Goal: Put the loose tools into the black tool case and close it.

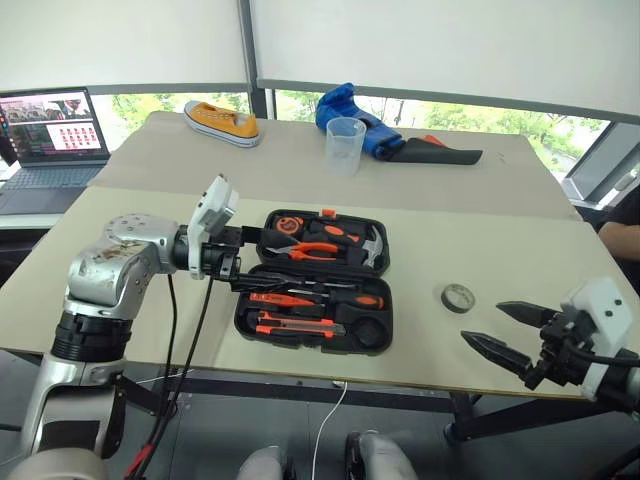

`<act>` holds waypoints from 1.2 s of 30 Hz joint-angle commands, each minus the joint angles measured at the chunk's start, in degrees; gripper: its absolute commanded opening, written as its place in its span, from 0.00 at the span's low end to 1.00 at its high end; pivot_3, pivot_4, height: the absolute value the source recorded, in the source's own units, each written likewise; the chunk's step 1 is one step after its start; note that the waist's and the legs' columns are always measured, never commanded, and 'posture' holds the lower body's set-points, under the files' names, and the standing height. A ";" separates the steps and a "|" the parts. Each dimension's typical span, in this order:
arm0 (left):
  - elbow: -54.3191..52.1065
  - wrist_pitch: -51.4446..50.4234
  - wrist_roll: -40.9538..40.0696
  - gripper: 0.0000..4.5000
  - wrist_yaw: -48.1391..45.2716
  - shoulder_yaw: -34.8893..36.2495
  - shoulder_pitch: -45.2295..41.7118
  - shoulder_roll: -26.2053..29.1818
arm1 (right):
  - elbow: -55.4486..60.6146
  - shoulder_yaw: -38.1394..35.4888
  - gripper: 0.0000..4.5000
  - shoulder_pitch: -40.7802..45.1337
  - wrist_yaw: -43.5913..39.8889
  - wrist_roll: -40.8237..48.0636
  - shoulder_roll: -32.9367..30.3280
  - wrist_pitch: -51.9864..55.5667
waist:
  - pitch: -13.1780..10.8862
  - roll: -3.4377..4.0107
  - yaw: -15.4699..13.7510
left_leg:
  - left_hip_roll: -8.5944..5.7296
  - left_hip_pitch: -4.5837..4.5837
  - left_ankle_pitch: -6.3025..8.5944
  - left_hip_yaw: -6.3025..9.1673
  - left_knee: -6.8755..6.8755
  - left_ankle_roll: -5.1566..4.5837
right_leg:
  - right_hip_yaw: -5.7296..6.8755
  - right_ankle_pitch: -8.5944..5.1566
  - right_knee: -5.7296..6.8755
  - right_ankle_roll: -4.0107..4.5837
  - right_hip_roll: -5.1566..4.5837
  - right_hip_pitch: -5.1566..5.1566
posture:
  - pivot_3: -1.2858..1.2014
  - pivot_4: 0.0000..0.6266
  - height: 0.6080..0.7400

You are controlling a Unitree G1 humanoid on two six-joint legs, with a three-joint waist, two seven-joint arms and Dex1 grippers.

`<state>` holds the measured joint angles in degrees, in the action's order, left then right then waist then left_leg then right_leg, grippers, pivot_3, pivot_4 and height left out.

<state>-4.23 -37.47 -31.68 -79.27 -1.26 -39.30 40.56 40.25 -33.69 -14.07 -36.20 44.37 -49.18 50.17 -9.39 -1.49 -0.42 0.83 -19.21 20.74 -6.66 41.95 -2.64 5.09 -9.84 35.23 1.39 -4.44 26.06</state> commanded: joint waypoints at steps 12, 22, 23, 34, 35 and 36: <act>-1.77 10.12 5.09 1.00 -2.49 -5.58 2.18 2.37 | -29.36 34.35 0.94 27.07 -4.70 -23.00 -2.95 -9.95 | 0.00 0.06 0.11 | -0.04 0.02 -0.04 -0.08 -0.07 0.03 | -0.25 0.23 -0.11 0.56 0.08 0.28 | 0.52 0.24 0.88; -3.80 9.94 5.42 1.00 -2.45 -6.13 3.90 4.48 | -34.96 35.35 0.25 31.94 -7.97 -25.24 1.01 -13.69 | 0.00 0.09 -0.03 | 0.00 -0.04 -0.04 0.03 -0.07 0.04 | 0.22 0.20 -0.15 0.52 0.02 0.25 | 0.52 0.24 0.88; -3.85 10.19 5.55 1.00 -2.74 -6.23 4.28 4.86 | -34.38 34.70 0.19 32.25 -8.55 -24.34 1.22 -13.12 | -0.01 0.09 -0.02 | 0.01 -0.04 -0.05 0.04 -0.07 0.05 | 0.22 0.20 -0.14 0.52 0.02 0.25 | 0.52 0.24 0.88; -2.08 12.83 7.70 1.00 -5.42 -7.24 5.43 7.62 | -8.96 42.12 0.01 39.05 -17.05 -9.93 3.38 -1.91 | -0.03 0.15 0.53 | 0.06 -0.04 -0.07 0.14 -0.08 0.10 | 0.35 0.18 -0.10 0.63 0.06 0.26 | 0.52 0.24 0.88; -2.10 12.77 7.67 1.00 -5.38 -7.21 5.42 7.57 | -9.26 43.50 0.01 39.20 -16.35 -11.35 3.66 -2.13 | -0.03 0.14 0.45 | 0.06 -0.04 -0.06 0.15 -0.08 0.10 | 0.37 0.17 -0.10 0.64 0.05 0.25 | 0.52 0.24 0.88; -2.24 12.62 7.57 1.00 -5.37 -7.10 5.47 7.57 | -9.79 44.70 0.01 39.24 -15.63 -12.33 3.91 -1.97 | -0.04 0.14 0.24 | 0.04 -0.05 -0.06 0.15 -0.07 0.10 | 0.38 0.18 -0.11 0.63 0.03 0.24 | 0.52 0.24 0.88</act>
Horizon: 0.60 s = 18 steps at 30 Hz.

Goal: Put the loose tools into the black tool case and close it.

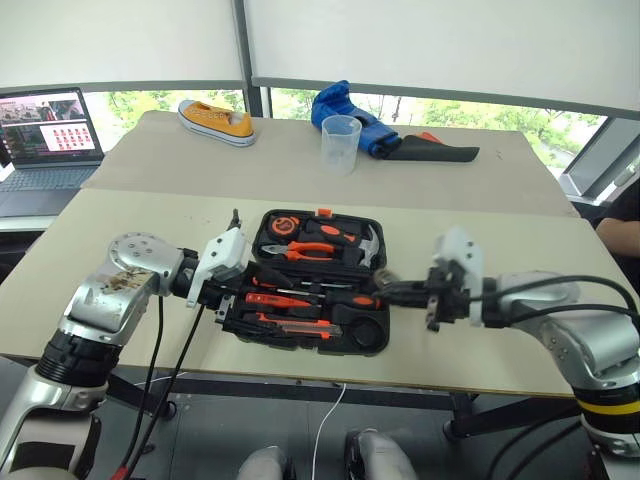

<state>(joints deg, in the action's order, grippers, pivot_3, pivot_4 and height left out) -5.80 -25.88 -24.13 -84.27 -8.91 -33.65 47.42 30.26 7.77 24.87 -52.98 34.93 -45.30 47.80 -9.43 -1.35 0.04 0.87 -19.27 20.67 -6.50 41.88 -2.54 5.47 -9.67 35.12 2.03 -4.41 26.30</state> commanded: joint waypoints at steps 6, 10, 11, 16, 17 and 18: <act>-1.17 0.92 -0.05 1.00 -0.09 1.03 0.36 0.95 | -1.29 7.80 0.01 -0.50 2.60 -7.70 0.09 -0.91 | 0.00 0.00 -0.59 | -0.10 -0.04 0.00 -0.03 0.01 -0.02 | 0.01 0.01 -0.02 -0.04 -0.08 0.00 | 0.52 0.24 0.88; -1.15 0.85 -0.02 1.00 0.19 1.08 0.27 0.84 | -1.87 10.83 0.01 -1.50 1.26 -11.69 -1.81 -2.69 | 0.00 0.00 -0.52 | -0.04 -0.02 0.00 -0.03 0.00 -0.01 | 0.03 -0.03 0.02 0.03 -0.02 0.02 | 0.52 0.24 0.88; -1.11 0.84 0.00 1.00 0.22 1.06 0.20 0.81 | -1.84 10.96 0.01 -1.82 0.84 -11.87 -2.04 -2.82 | 0.00 0.00 -0.52 | -0.04 -0.02 0.00 -0.03 0.00 -0.01 | 0.03 -0.03 0.02 0.04 -0.02 0.02 | 0.52 0.24 0.88; -0.72 1.05 0.18 1.00 0.43 0.90 -0.21 0.63 | -1.07 10.74 0.01 -2.43 -0.08 -12.15 -2.50 -2.68 | 0.00 0.00 -0.53 | -0.04 -0.02 0.00 -0.02 0.01 -0.01 | 0.03 -0.03 0.02 0.02 -0.03 0.01 | 0.52 0.24 0.88; -0.63 1.06 0.21 1.00 0.49 0.84 -0.38 0.54 | -1.22 10.98 0.01 -2.46 0.03 -12.72 -2.59 -2.92 | 0.00 0.00 -0.53 | -0.04 -0.01 0.00 -0.01 0.00 -0.01 | 0.03 -0.04 0.02 0.02 -0.02 0.01 | 0.52 0.24 0.88; -0.55 1.04 0.24 1.00 0.55 0.77 -0.57 0.43 | -1.52 11.26 0.01 -2.46 0.31 -13.45 -2.58 -3.25 | 0.00 0.00 -0.53 | -0.04 -0.01 0.00 -0.01 0.00 -0.01 | 0.03 -0.04 0.02 0.02 -0.02 0.01 | 0.52 0.24 0.88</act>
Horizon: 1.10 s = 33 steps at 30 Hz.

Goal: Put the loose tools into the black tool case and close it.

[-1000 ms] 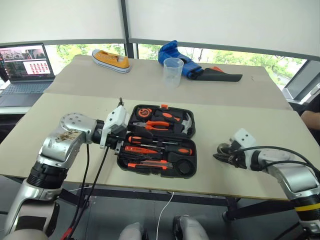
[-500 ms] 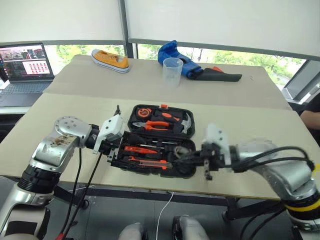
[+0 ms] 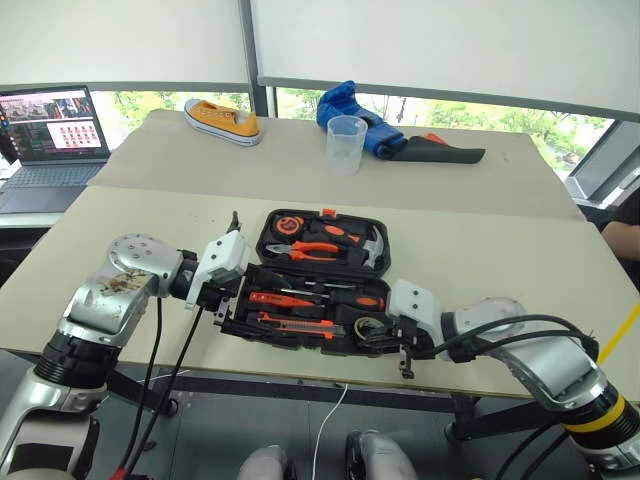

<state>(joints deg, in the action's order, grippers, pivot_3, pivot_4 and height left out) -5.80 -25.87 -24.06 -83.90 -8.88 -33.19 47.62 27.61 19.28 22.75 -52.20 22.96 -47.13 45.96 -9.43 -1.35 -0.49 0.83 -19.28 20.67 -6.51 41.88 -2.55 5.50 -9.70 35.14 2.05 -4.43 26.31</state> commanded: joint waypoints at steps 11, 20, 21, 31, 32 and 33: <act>1.18 0.05 0.93 1.00 2.46 1.72 -0.67 0.11 | 5.00 -13.97 0.77 0.53 -1.11 11.91 0.92 6.27 | 0.00 0.00 -0.04 | 0.00 -0.01 0.00 0.02 0.00 0.00 | 0.04 0.01 -0.01 0.01 0.00 -0.01 | 0.52 0.24 0.88; 14.59 5.04 5.73 0.58 13.32 10.08 3.98 2.24 | -6.34 -22.78 0.37 -1.67 3.17 8.79 -0.38 2.82 | 0.00 0.00 0.08 | 0.04 0.02 0.00 0.00 -0.01 0.00 | 0.00 0.01 0.01 0.01 0.02 -0.01 | 0.52 0.24 0.88; 16.18 5.98 6.43 0.49 13.76 10.49 4.37 2.66 | -8.32 -22.29 0.28 -1.77 3.82 6.66 -0.21 0.26 | 0.00 0.00 0.08 | 0.04 0.03 0.00 0.00 -0.02 0.00 | 0.00 0.01 0.01 0.01 0.02 -0.01 | 0.52 0.24 0.88; 25.56 14.89 14.50 0.00 16.10 4.63 2.75 -2.14 | -19.89 -11.16 0.00 -0.30 -1.57 -5.81 2.73 -17.51 | 0.00 0.01 -0.15 | 0.00 -0.01 0.00 -0.15 -0.05 0.00 | 0.05 0.01 0.01 0.00 -0.04 0.01 | 0.52 0.24 0.88; 25.87 14.72 14.30 0.00 15.77 4.30 1.85 -3.34 | -20.20 -10.74 0.00 -0.25 -2.60 -5.67 3.09 -18.34 | 0.00 0.00 -0.15 | 0.00 -0.04 0.00 -0.21 -0.05 0.00 | 0.08 0.01 0.00 0.00 -0.06 0.01 | 0.52 0.24 0.88; 26.10 14.74 14.24 0.00 15.32 3.92 1.19 -4.24 | -20.41 -10.56 0.00 -0.22 -3.69 -5.46 3.40 -19.27 | -0.01 -0.01 -0.06 | 0.00 -0.03 0.00 -0.29 -0.03 0.00 | 0.09 0.02 0.00 -0.01 -0.05 -0.01 | 0.52 0.24 0.88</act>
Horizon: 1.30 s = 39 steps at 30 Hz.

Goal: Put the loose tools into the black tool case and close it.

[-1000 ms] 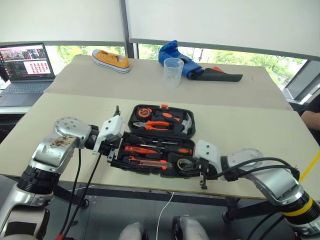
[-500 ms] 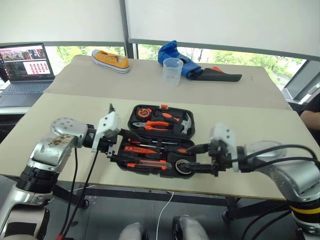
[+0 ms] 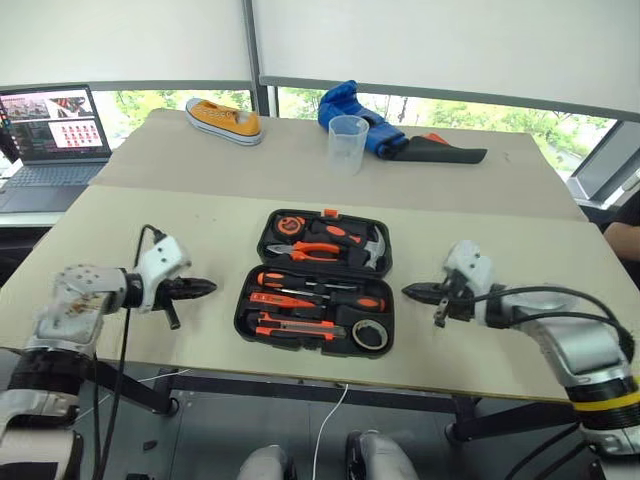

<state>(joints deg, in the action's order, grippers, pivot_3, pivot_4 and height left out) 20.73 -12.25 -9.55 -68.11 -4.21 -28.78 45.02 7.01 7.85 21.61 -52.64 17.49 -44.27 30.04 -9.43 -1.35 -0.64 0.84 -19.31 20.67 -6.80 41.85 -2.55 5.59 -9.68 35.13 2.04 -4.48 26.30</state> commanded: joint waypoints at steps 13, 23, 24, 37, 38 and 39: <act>-5.13 5.75 2.77 0.00 -9.28 -8.50 -3.09 -6.15 | 9.97 -5.83 0.00 -7.95 -9.22 2.61 -2.48 -5.24 | 0.00 0.02 -0.06 | 0.02 -0.08 -0.01 0.06 -0.01 0.02 | 0.16 -0.02 0.06 0.00 -0.02 -0.01 | 0.52 0.24 0.88; -6.80 6.43 3.68 0.00 -9.49 -7.74 -0.44 -4.29 | 8.26 -11.80 0.00 -15.97 -7.42 -0.58 -6.46 -7.49 | 0.02 0.06 -0.36 | -0.02 -0.01 -0.01 0.14 0.00 0.01 | 0.20 -0.07 0.00 -0.09 -0.23 -0.10 | 0.52 0.24 0.88; -6.32 6.09 3.65 0.00 -9.35 -7.17 -0.40 -3.67 | 8.18 -12.17 0.00 -16.36 -7.16 -0.76 -6.79 -7.62 | 0.02 0.06 -0.31 | -0.02 0.00 -0.01 0.13 0.00 0.01 | 0.19 -0.07 0.01 -0.09 -0.25 -0.11 | 0.52 0.24 0.88; 14.29 -27.17 -4.17 0.64 0.34 3.96 -18.96 -3.70 | -4.02 -11.75 0.71 8.14 4.01 4.70 2.22 16.26 | -0.03 -0.03 1.11 | 0.11 0.13 -0.18 0.07 0.13 0.10 | -0.10 -0.27 0.59 -0.40 -0.14 0.02 | 0.52 0.24 0.88; 16.61 -29.99 -4.26 0.72 1.86 4.30 -21.82 -4.92 | -6.10 -10.81 0.78 11.11 5.24 4.15 3.60 17.47 | -0.03 -0.03 1.02 | 0.06 0.05 -0.20 0.12 0.17 0.05 | -0.11 -0.25 0.61 -0.36 -0.15 0.02 | 0.52 0.24 0.88; 18.99 -31.95 -4.19 0.80 3.38 4.63 -24.26 -6.01 | -8.09 -9.96 0.86 13.56 6.28 3.49 4.74 18.12 | -0.03 -0.03 0.95 | 0.03 0.04 -0.21 0.12 0.16 0.03 | -0.11 -0.06 0.68 -0.04 -0.16 0.02 | 0.52 0.24 0.88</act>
<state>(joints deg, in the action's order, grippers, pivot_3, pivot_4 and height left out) 37.11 -40.03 -12.73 -67.18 -0.77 -49.67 40.28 1.16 -2.48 31.91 -48.40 21.42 -40.28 46.26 -9.46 -1.38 0.31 0.84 -19.29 20.47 -6.68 42.04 -2.55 5.48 -9.69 35.86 2.07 -4.65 26.31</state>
